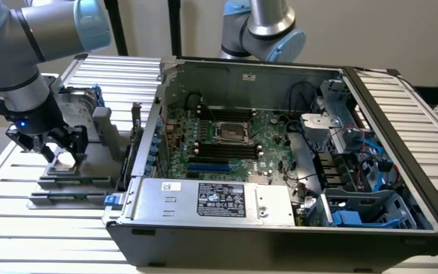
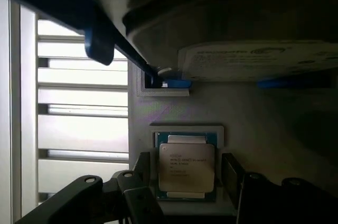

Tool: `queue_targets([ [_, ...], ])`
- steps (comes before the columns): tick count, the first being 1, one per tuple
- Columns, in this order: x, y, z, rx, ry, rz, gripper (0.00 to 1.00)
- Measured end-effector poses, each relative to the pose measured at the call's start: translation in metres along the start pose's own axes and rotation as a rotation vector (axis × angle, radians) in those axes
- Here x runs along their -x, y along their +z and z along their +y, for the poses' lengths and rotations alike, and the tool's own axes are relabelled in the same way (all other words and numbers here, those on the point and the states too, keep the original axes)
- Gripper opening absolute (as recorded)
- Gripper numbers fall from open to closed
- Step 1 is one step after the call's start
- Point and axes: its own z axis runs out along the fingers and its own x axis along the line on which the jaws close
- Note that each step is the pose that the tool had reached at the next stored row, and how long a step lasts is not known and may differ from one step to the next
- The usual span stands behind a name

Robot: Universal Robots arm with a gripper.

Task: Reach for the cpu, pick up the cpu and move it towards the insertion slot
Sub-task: 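Pick up the cpu and move it towards the insertion slot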

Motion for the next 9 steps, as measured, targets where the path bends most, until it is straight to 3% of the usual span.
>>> queue_targets([
  [9, 0.0, 0.0021, 0.0, -0.0016, 0.0, 0.0002, 0.65],
])
